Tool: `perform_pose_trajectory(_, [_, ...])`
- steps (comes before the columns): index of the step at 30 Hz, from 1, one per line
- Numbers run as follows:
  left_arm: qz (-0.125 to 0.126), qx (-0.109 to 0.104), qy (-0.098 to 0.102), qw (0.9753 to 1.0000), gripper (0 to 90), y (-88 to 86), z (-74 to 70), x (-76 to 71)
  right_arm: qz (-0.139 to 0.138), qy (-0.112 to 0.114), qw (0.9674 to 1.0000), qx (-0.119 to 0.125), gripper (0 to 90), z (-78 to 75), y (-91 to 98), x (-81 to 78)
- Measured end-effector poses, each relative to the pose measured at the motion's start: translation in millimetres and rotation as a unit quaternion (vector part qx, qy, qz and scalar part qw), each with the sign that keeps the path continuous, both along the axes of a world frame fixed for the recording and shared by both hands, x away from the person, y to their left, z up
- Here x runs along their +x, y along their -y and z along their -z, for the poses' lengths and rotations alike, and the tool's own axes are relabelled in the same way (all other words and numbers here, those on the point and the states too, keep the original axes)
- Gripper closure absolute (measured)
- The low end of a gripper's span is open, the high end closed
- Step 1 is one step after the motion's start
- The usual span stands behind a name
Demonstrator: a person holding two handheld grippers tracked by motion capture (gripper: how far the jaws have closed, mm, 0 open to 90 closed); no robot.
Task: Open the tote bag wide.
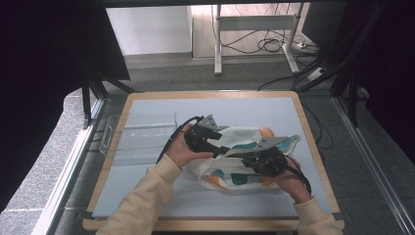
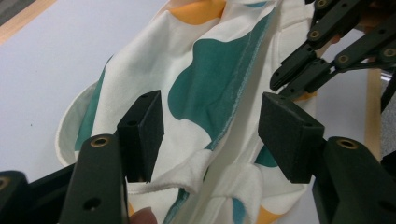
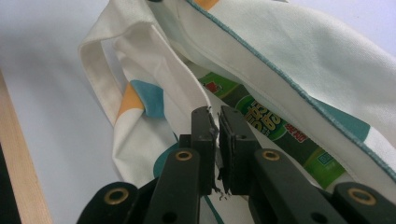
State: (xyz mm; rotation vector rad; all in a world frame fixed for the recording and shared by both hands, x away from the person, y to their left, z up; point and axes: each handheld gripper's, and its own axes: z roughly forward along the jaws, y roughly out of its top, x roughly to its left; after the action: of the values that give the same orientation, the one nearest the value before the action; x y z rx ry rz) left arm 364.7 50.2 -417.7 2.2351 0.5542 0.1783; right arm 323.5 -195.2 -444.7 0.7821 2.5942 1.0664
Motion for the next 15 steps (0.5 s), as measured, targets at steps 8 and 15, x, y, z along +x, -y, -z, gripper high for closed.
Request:
perform_pose_trajectory(8, [0.01, 0.022, -0.013, 0.9996, 44.1, 9.2, 10.2, 8.6, 0.002, 0.002, 1.0, -0.001, 83.7, -0.6, -0.4, -0.8])
perform_pose_trajectory(15, [0.02, 0.042, -0.01, 0.9989, 45.8, 17.4, 16.7, 11.5, 0.002, 0.002, 1.0, 0.002, 83.7, -1.1, -0.1, -0.7])
